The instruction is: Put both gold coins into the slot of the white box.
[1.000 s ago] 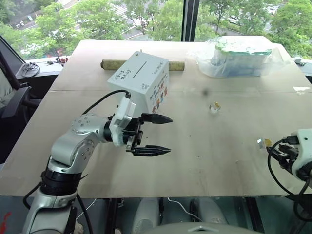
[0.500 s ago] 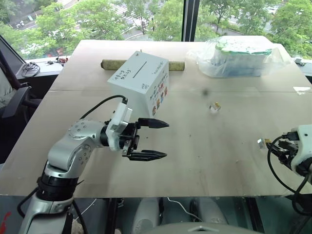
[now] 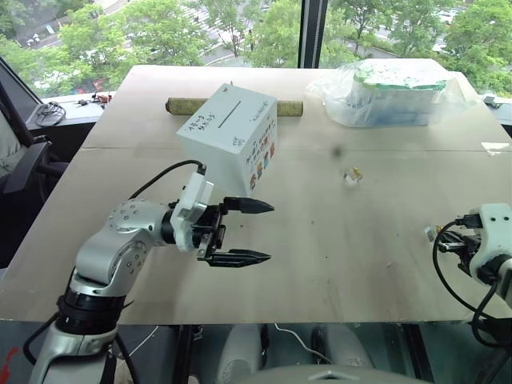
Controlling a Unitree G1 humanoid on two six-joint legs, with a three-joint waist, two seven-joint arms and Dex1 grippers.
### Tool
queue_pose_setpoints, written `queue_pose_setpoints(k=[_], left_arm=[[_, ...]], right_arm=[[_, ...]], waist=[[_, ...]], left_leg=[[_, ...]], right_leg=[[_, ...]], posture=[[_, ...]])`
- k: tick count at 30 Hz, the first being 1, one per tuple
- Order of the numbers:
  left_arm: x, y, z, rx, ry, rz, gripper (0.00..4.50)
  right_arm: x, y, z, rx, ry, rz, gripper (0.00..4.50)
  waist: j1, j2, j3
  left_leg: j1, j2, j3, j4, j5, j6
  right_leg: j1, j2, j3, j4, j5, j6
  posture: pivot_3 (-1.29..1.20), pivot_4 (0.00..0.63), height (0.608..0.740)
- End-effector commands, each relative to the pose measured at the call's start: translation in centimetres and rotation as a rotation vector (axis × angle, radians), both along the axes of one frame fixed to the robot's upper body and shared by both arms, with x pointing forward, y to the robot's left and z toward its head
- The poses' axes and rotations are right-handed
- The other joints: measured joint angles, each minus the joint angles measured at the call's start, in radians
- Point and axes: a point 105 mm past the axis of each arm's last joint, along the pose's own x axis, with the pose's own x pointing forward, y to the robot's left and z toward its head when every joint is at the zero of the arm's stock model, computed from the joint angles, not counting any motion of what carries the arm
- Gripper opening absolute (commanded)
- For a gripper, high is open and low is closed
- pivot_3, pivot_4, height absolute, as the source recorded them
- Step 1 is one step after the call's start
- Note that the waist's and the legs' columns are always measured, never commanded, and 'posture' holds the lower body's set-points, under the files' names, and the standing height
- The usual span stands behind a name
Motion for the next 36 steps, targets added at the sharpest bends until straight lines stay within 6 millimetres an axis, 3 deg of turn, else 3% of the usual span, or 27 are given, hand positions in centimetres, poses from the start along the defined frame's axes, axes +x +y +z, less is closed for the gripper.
queue_pose_setpoints(k=[1, 6, 9, 11, 13, 17, 19, 20, 23, 26, 30, 33, 36], left_arm=[[-0.1, 0.5, 0.5, -0.006, -0.034, 0.005, 4.5], [0.3, 0.4, 1.0, -0.049, 0.004, 0.034, 4.5], [0.7, 0.0, 2.4, -0.102, 0.065, 0.05, 4.5], [1.2, -0.4, 3.6, -0.151, 0.113, 0.056, 4.5], [1.9, -1.1, 5.4, -0.218, 0.18, 0.053, 4.5], [3.0, -2.5, 8.8, -0.324, 0.23, 0.029, 4.5], [3.4, -3.1, 10.1, -0.359, 0.236, 0.023, 3.98], [3.5, -3.4, 10.5, -0.362, 0.228, 0.015, 3.69], [3.2, -4.2, 11.2, -0.36, 0.231, -0.04, 3.69], [2.8, -4.9, 11.7, -0.35, 0.228, -0.078, 3.69], [2.3, -5.5, 11.7, -0.321, 0.212, -0.115, 3.69], [2.1, -5.7, 11.6, -0.316, 0.204, -0.115, 2.5], [2.0, -5.8, 11.5, -0.308, 0.201, -0.119, 2.5]], right_arm=[[0.1, -0.6, 0.9, -0.031, -0.032, -0.014, 0.04], [0.2, -0.2, 2.9, -0.002, -0.127, 0.017, 0.04], [-0.1, 1.7, 6.0, 0.098, -0.269, 0.137, 0.04], [-0.4, 3.7, 8.3, 0.163, -0.363, 0.266, 0.04], [-1.0, 7.2, 11.0, 0.258, -0.459, 0.468, 0.04], [-1.6, 12.9, 14.1, 0.321, -0.529, 0.771, 0.04], [-1.6, 14.8, 15.5, 0.348, -0.554, 0.86, 0.0], [-1.7, 15.8, 16.0, 0.347, -0.557, 0.911, 0.0], [-1.7, 17.7, 17.0, 0.36, -0.559, 0.998, 0.0], [-1.8, 18.6, 17.5, 0.353, -0.549, 1.046, 0.0], [-1.8, 19.4, 17.9, 0.362, -0.549, 1.087, 0.0], [-1.7, 19.7, 18.1, 0.363, -0.551, 1.098, 0.0], [-1.7, 19.9, 18.3, 0.364, -0.555, 1.105, 0.0]], waist=[[0.0, 0.0, 0.0], [0.0, 0.0, 0.0], [0.0, 0.0, 0.001], [0.0, 0.0, 0.001], [-0.001, -0.001, 0.002], [-0.004, -0.002, 0.004], [-0.005, -0.003, 0.004], [-0.005, -0.003, 0.005], [-0.003, -0.003, 0.005], [0.001, -0.004, 0.005], [0.0, -0.004, 0.005], [0.0, -0.004, 0.005], [0.0, -0.004, 0.005]], left_leg=[[0.0, 0.0, 0.0, 0.0, 0.0, 0.0], [0.0, 0.0, 0.0, 0.0, 0.0, 0.0], [0.0, 0.0, 0.0, 0.0, 0.0, 0.0], [0.0, 0.0, -0.001, 0.0, 0.0, 0.0], [0.0, 0.0, -0.001, 0.0, 0.0, 0.0], [0.0, 0.0, -0.001, 0.001, 0.0, 0.0], [0.0, 0.0, -0.001, 0.001, 0.0, 0.0], [0.0, 0.0, -0.001, 0.001, 0.0, 0.0], [-0.002, 0.0, -0.001, 0.001, 0.0, 0.0], [-0.015, 0.0, -0.002, 0.003, 0.003, -0.004], [-0.016, 0.0, -0.001, 0.004, 0.003, -0.005], [-0.016, 0.0, -0.002, 0.004, 0.003, -0.004], [-0.016, 0.0, -0.002, 0.004, 0.003, -0.004]], right_leg=[[0.0, 0.0, 0.0, 0.0, 0.0, 0.0], [0.0, 0.0, 0.0, 0.0, 0.0, 0.0], [0.0, 0.0, 0.0, 0.0, 0.0, 0.0], [0.0, 0.0, 0.0, 0.0, 0.0, 0.0], [0.0, 0.0, -0.001, 0.0, 0.0, 0.0], [0.001, 0.0, -0.001, 0.0, 0.0, 0.001], [0.0, 0.001, -0.001, 0.0, 0.0, 0.001], [0.0, 0.001, 0.0, 0.0, 0.0, 0.001], [-0.002, 0.001, 0.0, 0.0, 0.0, 0.001], [-0.013, 0.001, -0.001, 0.001, 0.0, 0.001], [-0.014, 0.0, 0.0, 0.0, 0.0, 0.001], [-0.014, 0.0, 0.0, 0.001, 0.0, 0.001], [-0.014, 0.001, 0.0, 0.001, 0.0, 0.001]], posture=[[0.0, 0.15, 0.74], [0.0, 0.15, 0.74], [0.0, 0.15, 0.74], [0.0, 0.15, 0.74], [0.0, 0.15, 0.74], [0.0, 0.15, 0.74], [0.0, 0.15, 0.74], [0.0, 0.15, 0.74], [0.0, 0.15, 0.74], [0.0, 0.15, 0.74], [0.0, 0.15, 0.74], [0.0, 0.15, 0.74], [0.0, 0.15, 0.74]])
